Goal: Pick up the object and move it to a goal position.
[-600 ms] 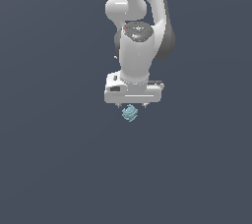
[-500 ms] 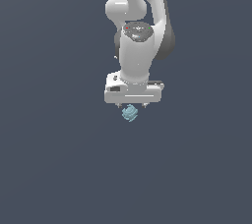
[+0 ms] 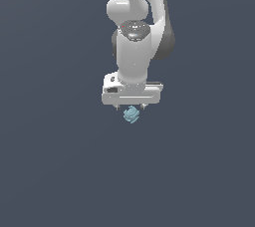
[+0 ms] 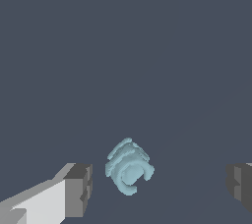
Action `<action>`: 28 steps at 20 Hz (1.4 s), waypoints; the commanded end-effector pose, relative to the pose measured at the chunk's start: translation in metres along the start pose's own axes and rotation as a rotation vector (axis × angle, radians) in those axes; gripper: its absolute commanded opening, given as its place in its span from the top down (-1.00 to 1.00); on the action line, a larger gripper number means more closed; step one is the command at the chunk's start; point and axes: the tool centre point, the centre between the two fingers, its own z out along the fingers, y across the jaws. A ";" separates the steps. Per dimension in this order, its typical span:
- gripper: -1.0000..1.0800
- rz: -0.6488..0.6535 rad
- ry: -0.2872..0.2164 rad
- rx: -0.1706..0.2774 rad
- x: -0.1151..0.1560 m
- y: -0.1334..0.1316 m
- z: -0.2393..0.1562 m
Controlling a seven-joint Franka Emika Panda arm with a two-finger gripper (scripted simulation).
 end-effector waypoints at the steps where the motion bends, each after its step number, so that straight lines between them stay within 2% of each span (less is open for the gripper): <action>1: -0.92 -0.002 -0.001 0.000 0.000 0.000 0.000; 7: -0.92 -0.032 -0.002 0.000 -0.002 0.000 0.005; 14: -0.92 -0.128 -0.006 0.001 -0.010 -0.001 0.021; 28: -0.92 -0.484 -0.017 0.013 -0.043 -0.006 0.074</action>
